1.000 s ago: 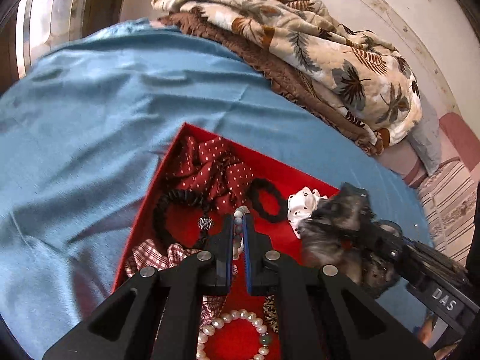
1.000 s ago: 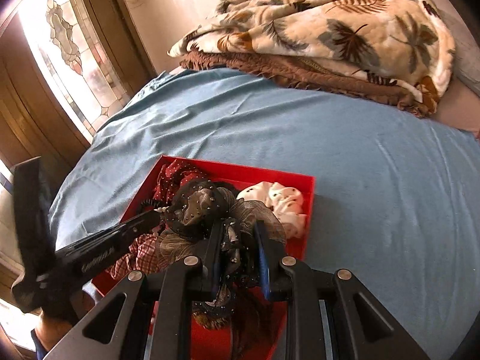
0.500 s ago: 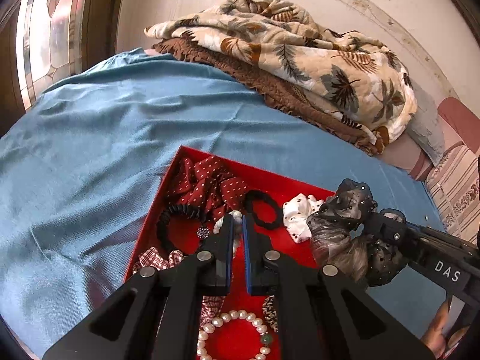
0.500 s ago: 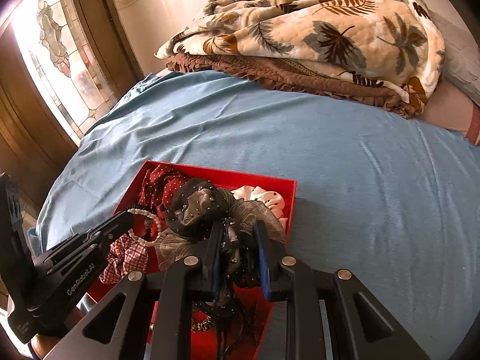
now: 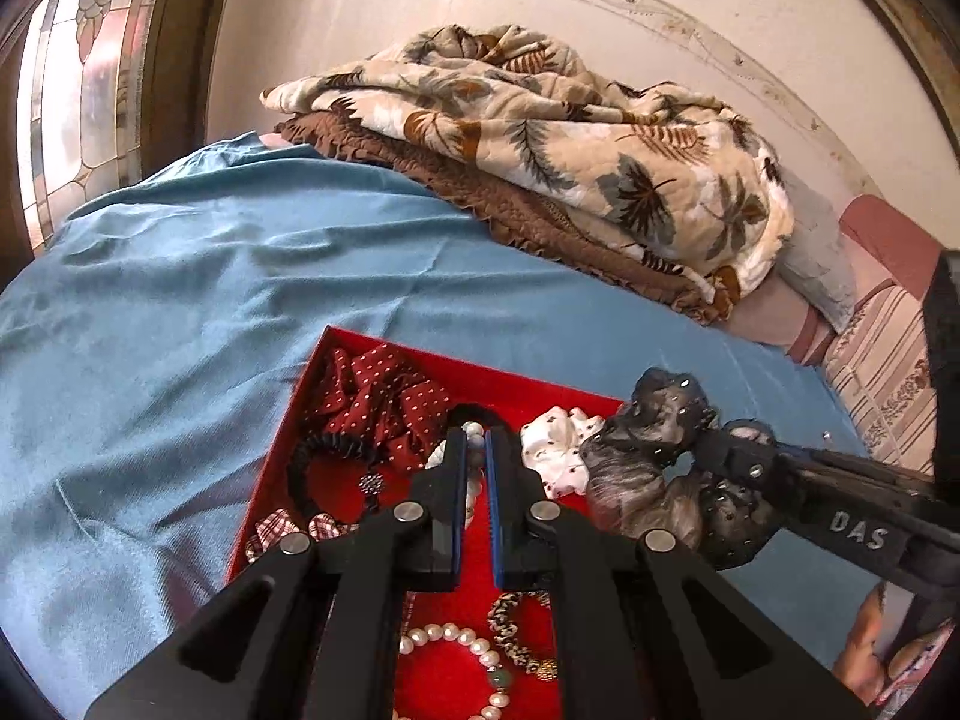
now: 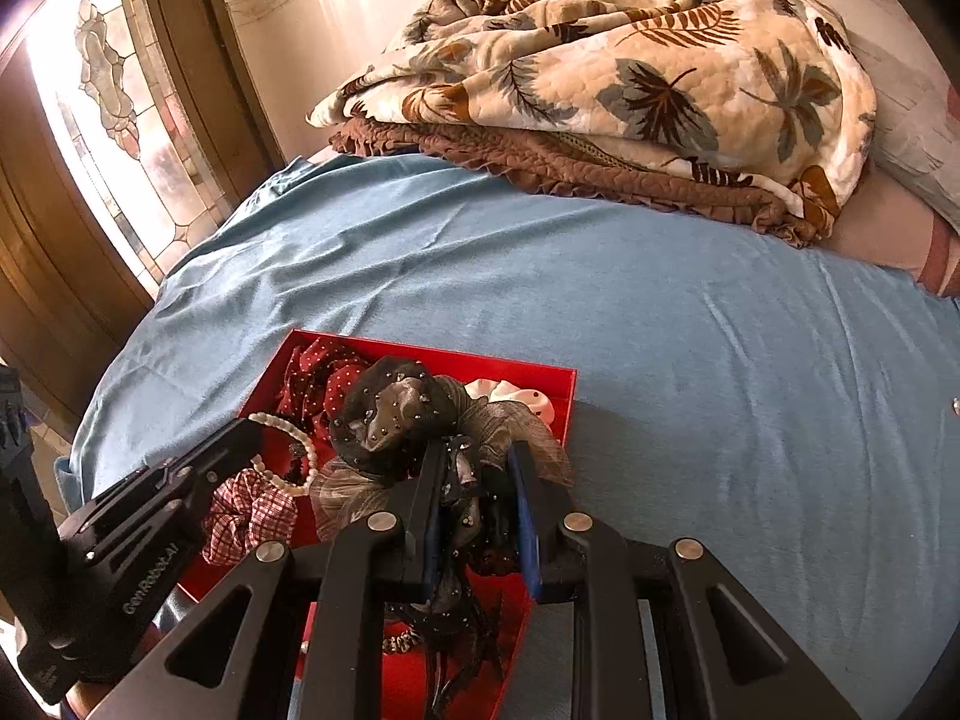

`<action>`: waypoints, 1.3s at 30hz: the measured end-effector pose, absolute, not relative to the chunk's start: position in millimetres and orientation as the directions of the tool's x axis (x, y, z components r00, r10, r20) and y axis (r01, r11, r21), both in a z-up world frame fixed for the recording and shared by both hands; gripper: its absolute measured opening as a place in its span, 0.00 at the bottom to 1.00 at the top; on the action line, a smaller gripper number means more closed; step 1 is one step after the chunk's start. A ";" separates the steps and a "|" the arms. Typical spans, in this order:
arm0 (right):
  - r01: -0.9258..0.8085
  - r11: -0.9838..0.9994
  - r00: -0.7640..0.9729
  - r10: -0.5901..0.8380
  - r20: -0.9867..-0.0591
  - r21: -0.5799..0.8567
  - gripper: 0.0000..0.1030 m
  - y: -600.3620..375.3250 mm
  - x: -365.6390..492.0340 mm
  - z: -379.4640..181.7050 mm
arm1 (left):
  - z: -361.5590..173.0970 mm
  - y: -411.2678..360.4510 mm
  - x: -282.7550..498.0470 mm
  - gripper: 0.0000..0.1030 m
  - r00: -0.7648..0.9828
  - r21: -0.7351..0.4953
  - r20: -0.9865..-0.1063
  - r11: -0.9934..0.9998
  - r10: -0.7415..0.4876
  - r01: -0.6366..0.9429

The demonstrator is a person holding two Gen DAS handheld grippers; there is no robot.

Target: Organize jewelry

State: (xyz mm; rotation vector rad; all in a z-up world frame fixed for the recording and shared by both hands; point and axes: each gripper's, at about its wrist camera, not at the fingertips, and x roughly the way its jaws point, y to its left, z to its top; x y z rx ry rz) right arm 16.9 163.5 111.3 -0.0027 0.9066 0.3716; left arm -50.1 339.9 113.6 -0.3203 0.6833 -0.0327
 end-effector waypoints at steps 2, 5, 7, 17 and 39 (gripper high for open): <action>-0.315 0.937 0.557 0.313 -0.769 0.153 0.22 163.8 16.4 111.5 | 116.1 340.8 -51.7 0.05 0.783 -0.325 -0.600 0.944 -0.162 -0.054; -0.317 0.936 0.561 0.316 -0.765 0.154 0.22 163.2 16.3 112.0 | 122.1 347.2 -56.3 0.05 0.802 -0.393 -0.551 0.920 -0.232 -0.004; -0.318 0.935 0.565 0.318 -0.762 0.155 0.22 162.9 14.9 113.1 | 125.7 356.4 -59.2 0.05 0.810 -0.455 -0.513 0.890 -0.284 0.024; -0.335 0.931 0.600 0.330 -0.729 0.146 0.22 159.1 1.0 128.8 | 122.2 403.5 -60.7 0.05 0.826 -0.622 -0.440 0.783 -0.353 0.004; -0.324 0.925 0.568 0.356 -0.742 0.197 0.22 148.7 5.3 116.8 | 116.9 379.6 -53.5 0.05 0.765 -0.608 -0.466 0.789 -0.446 0.089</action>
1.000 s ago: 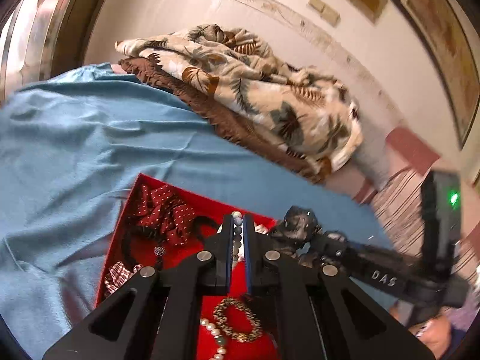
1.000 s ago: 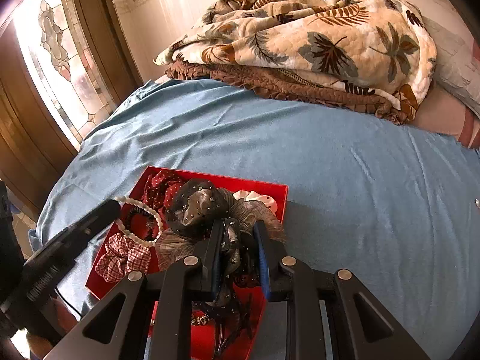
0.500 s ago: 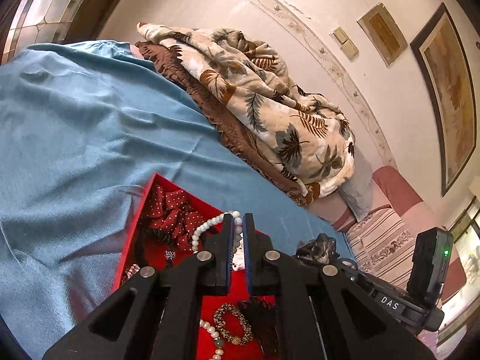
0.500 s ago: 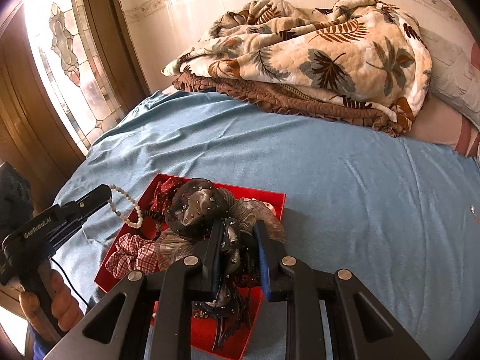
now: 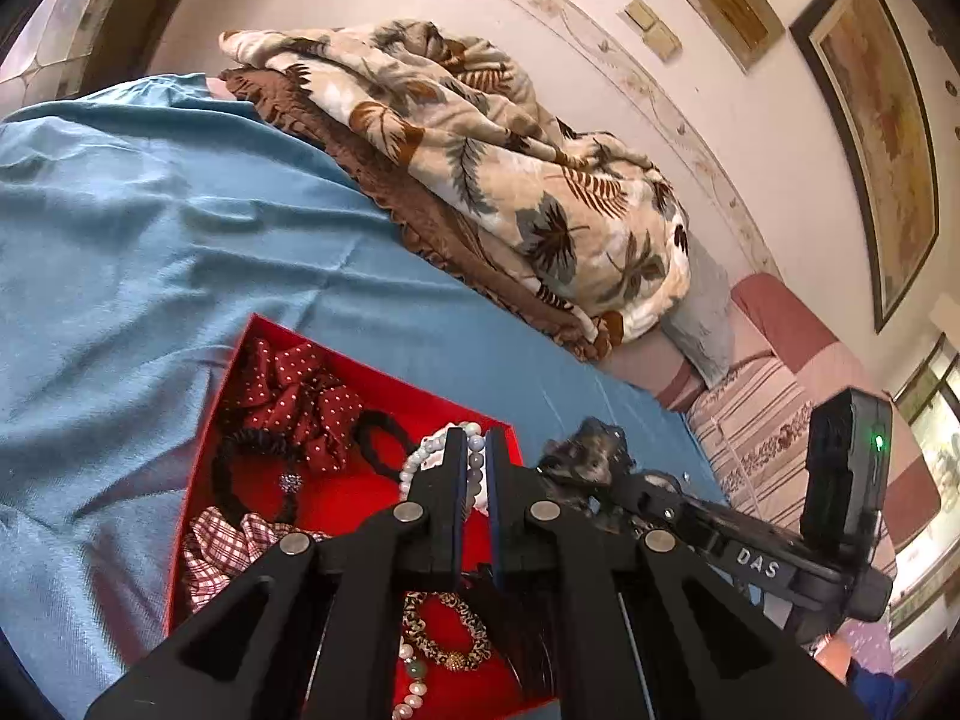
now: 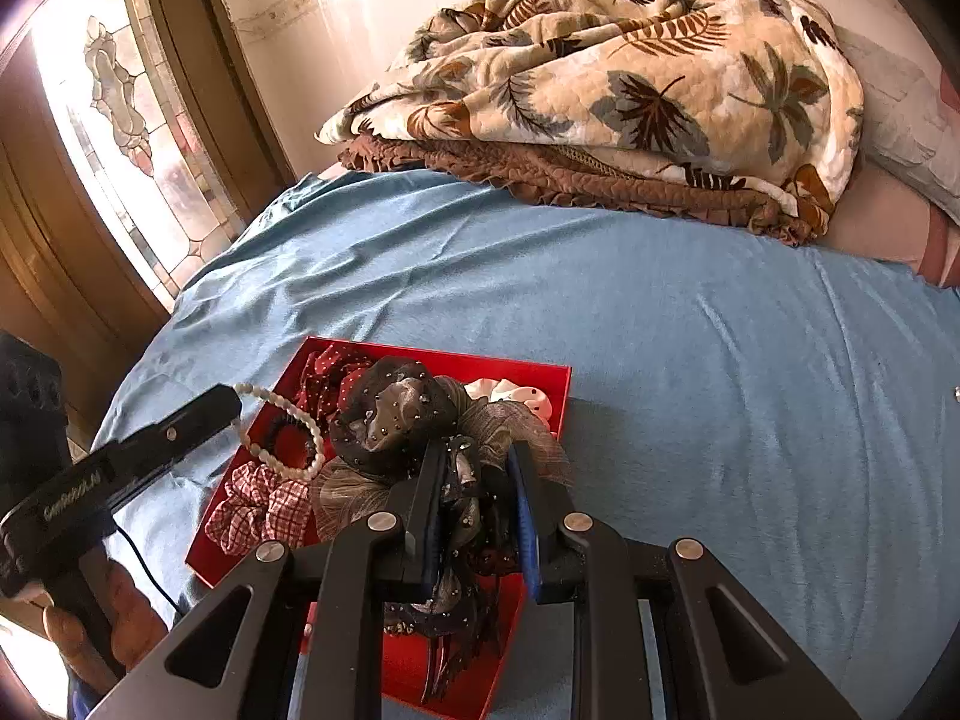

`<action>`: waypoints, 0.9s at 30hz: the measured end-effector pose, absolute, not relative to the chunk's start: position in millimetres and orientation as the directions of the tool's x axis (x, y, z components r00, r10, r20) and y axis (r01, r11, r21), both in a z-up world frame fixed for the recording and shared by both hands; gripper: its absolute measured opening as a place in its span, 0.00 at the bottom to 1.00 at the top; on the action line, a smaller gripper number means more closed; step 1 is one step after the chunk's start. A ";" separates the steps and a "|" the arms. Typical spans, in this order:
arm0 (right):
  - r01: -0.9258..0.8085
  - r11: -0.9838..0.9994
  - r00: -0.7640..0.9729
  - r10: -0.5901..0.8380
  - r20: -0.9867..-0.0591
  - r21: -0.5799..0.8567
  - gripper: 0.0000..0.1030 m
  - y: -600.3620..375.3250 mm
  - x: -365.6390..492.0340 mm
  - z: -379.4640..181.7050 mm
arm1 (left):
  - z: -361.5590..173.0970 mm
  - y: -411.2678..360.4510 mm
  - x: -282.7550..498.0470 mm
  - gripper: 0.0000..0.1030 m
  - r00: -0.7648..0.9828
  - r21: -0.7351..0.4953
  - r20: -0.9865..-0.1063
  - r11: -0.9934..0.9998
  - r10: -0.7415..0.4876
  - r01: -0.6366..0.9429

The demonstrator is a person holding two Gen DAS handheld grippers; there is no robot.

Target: Organize jewelry

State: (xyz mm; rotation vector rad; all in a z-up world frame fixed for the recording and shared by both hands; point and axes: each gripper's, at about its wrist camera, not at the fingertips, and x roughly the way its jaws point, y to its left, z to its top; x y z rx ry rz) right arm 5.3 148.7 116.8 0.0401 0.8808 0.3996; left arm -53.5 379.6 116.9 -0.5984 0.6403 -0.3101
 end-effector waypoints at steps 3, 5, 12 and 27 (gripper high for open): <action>-0.321 0.926 0.559 0.355 -0.749 0.200 0.22 152.4 11.9 114.9 | 115.3 374.5 -51.4 0.05 0.757 -0.595 -0.481 0.798 -0.443 0.089; -0.325 0.926 0.558 0.350 -0.753 0.190 0.22 156.5 16.2 113.9 | 114.3 369.4 -49.8 0.05 0.754 -0.570 -0.501 0.818 -0.424 0.081; -0.331 0.928 0.537 0.334 -0.775 0.170 0.22 168.6 32.3 103.7 | 114.9 347.3 -46.0 0.05 0.764 -0.377 -0.591 0.926 -0.259 0.023; -0.381 0.912 0.482 0.336 -0.809 0.152 0.22 199.0 44.1 90.3 | 105.8 348.0 -37.2 0.05 0.728 -0.294 -0.666 0.954 -0.166 -0.052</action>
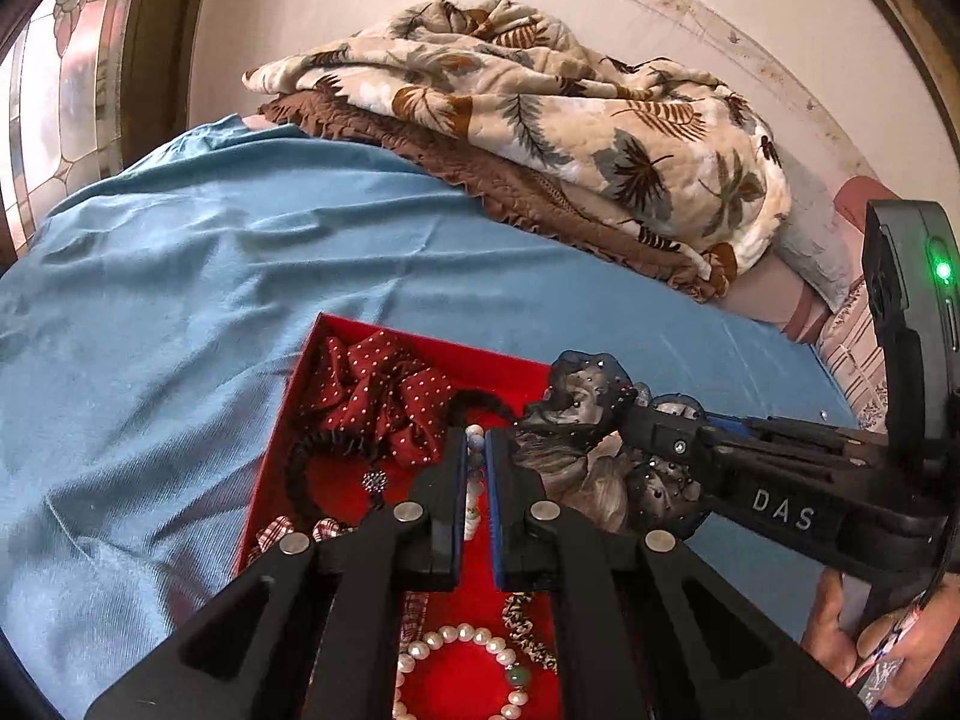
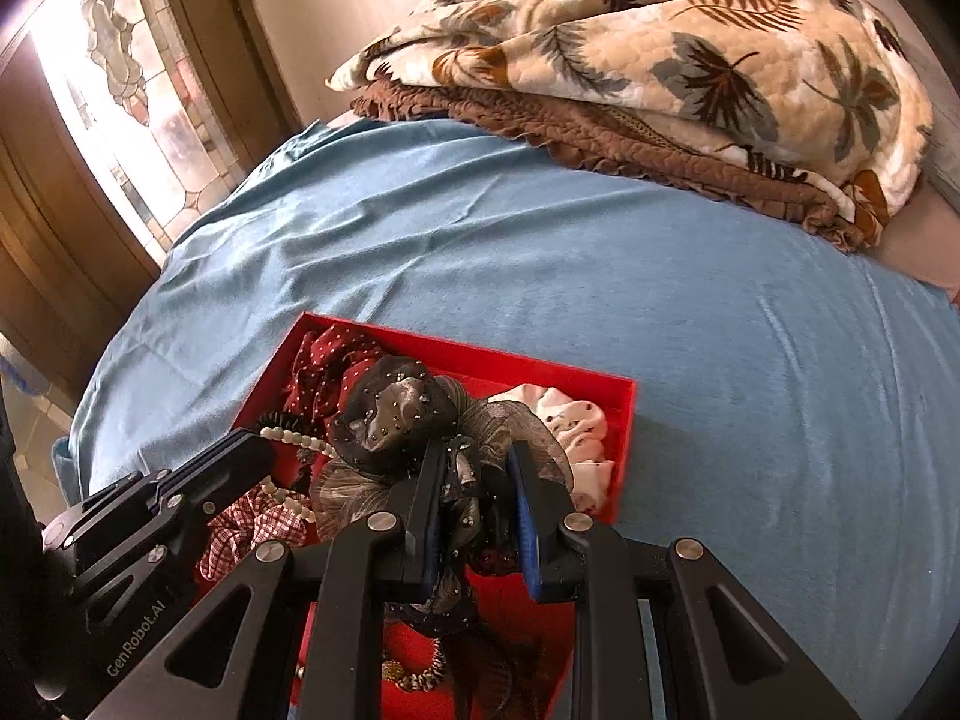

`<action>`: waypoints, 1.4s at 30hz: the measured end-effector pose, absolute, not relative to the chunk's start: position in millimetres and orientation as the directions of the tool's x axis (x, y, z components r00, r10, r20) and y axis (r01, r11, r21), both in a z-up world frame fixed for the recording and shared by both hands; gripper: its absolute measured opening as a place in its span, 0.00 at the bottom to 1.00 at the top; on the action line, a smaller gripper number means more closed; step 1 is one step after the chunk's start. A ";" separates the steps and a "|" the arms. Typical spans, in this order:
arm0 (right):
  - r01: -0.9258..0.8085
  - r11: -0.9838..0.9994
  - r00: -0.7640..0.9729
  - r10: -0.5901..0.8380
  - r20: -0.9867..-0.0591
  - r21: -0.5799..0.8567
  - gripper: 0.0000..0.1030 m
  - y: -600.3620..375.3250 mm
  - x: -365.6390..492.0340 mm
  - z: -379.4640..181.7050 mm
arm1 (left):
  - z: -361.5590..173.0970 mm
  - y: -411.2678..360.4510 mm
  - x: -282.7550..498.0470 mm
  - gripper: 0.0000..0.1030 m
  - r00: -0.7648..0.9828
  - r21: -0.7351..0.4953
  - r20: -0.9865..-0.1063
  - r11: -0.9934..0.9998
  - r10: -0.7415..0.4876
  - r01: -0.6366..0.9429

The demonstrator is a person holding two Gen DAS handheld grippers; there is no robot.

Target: Organize jewelry

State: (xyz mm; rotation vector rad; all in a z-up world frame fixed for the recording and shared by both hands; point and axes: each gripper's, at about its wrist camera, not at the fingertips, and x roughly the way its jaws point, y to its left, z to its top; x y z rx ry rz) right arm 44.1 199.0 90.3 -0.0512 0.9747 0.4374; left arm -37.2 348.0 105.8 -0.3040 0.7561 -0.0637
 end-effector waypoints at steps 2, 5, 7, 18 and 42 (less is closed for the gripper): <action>-0.379 0.913 0.479 0.331 -0.813 0.148 0.22 201.4 44.5 87.8 | 104.5 349.9 -36.9 0.05 0.723 -0.295 -0.672 0.954 -0.163 -0.059; -0.373 0.916 0.472 0.325 -0.820 0.148 0.22 203.3 45.0 83.3 | 103.2 352.0 -36.8 0.05 0.717 -0.299 -0.678 0.952 -0.163 -0.067; -0.371 0.917 0.468 0.322 -0.823 0.148 0.22 204.0 44.9 81.7 | 102.5 353.2 -37.1 0.05 0.714 -0.304 -0.680 0.950 -0.165 -0.070; -0.374 0.918 0.474 0.309 -0.825 0.129 0.22 205.7 42.8 82.4 | 98.1 366.3 -36.3 0.05 0.700 -0.467 -0.638 0.884 -0.322 -0.019; -0.366 0.926 0.510 0.285 -0.812 0.095 0.22 202.0 42.9 82.5 | 98.5 366.1 -36.1 0.05 0.693 -0.548 -0.591 0.836 -0.412 0.030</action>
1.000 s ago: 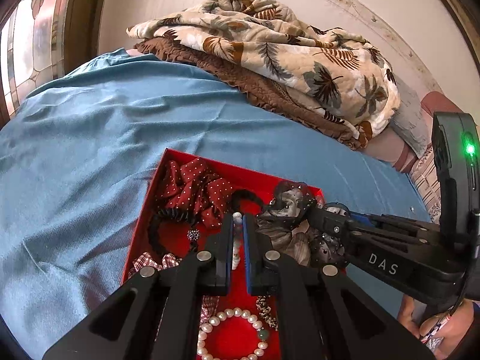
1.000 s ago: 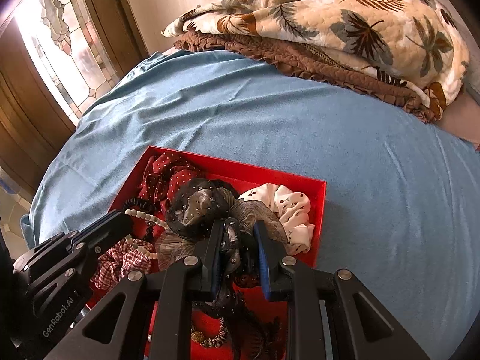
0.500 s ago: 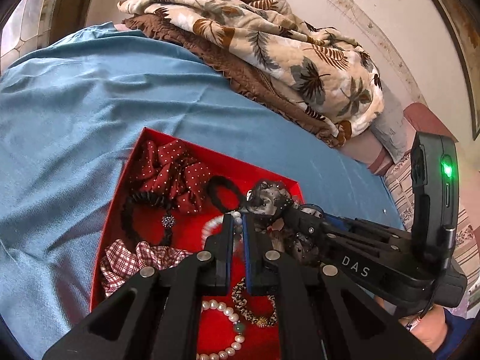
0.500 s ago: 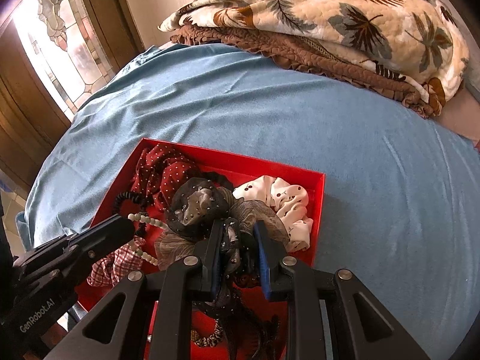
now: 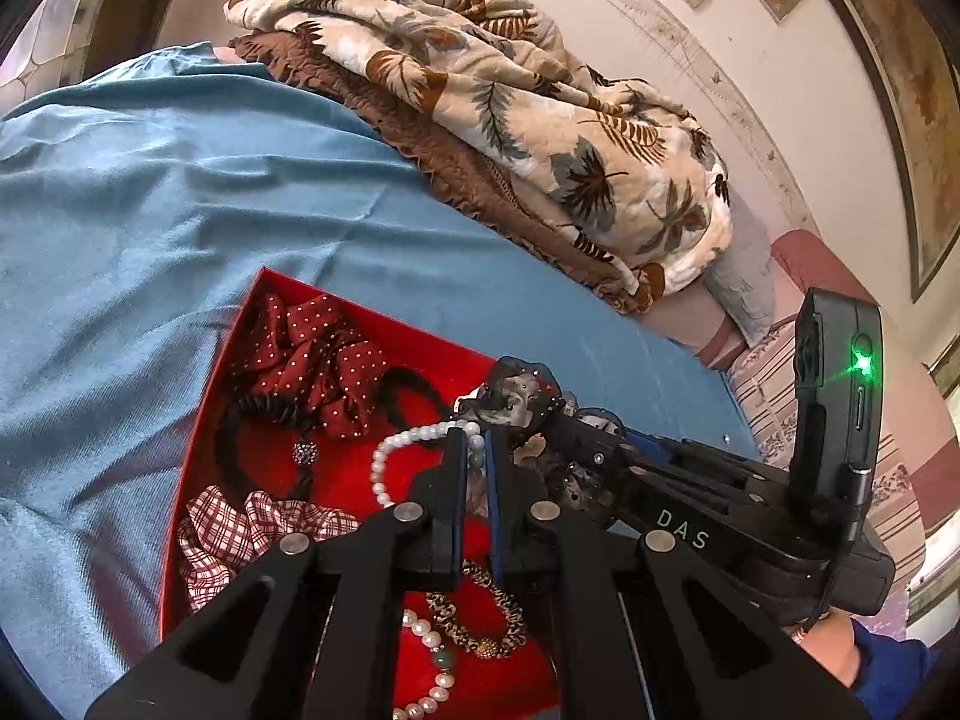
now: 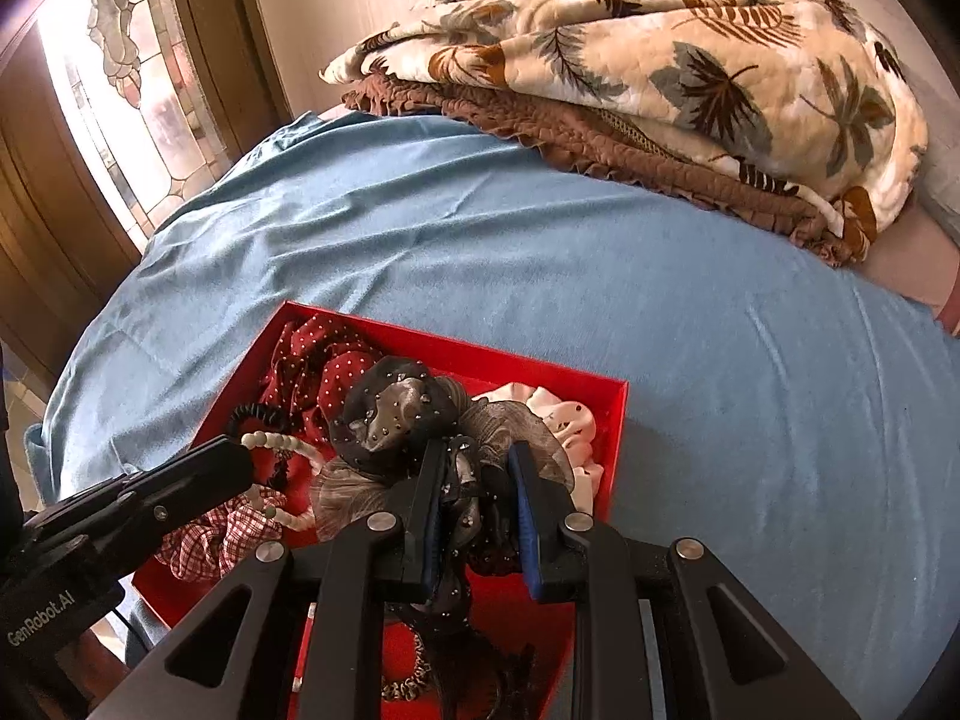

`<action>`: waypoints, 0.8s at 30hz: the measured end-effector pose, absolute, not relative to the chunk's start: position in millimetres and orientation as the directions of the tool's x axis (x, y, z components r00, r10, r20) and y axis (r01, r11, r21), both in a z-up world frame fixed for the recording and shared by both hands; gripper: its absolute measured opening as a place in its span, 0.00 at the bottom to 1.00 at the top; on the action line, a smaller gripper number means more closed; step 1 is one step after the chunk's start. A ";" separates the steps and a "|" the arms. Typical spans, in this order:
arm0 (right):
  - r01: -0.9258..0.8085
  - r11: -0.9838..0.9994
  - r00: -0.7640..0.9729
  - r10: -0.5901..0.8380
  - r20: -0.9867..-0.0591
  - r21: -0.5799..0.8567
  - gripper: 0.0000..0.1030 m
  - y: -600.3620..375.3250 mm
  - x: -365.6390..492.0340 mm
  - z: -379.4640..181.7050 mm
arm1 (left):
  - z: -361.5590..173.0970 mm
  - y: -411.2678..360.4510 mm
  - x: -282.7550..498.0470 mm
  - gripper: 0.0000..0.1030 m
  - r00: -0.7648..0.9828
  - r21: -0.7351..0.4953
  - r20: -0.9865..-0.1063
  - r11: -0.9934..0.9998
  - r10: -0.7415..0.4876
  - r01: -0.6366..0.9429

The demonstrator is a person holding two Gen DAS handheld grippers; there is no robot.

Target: Organize jewelry

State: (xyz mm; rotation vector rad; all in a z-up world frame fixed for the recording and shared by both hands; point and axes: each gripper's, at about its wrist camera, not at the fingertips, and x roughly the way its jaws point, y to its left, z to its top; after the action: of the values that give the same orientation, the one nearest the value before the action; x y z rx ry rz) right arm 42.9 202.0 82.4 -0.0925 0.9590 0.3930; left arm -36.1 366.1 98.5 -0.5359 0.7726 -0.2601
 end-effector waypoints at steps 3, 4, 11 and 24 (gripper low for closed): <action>-0.364 0.926 0.503 0.287 -0.816 0.101 0.22 203.4 42.8 79.3 | 98.6 365.0 -36.5 0.05 0.693 -0.549 -0.590 0.835 -0.413 0.031; -0.366 0.925 0.502 0.287 -0.816 0.100 0.22 203.7 42.4 78.9 | 98.8 364.3 -36.2 0.05 0.694 -0.549 -0.589 0.835 -0.414 0.031; -0.369 0.924 0.499 0.285 -0.818 0.098 0.22 205.6 43.4 75.7 | 95.3 361.7 -33.5 0.05 0.679 -0.528 -0.620 0.849 -0.394 0.012; -0.285 0.958 0.625 0.168 -0.763 -0.022 0.22 173.1 44.7 94.0 | 100.8 410.0 -47.6 0.05 0.779 -0.656 -0.499 0.753 -0.380 -0.053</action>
State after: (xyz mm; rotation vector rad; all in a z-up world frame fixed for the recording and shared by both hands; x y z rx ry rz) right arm 44.7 173.1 94.0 -0.1454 0.8583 0.2609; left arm -47.6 410.0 100.8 -0.7062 0.6649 -0.1935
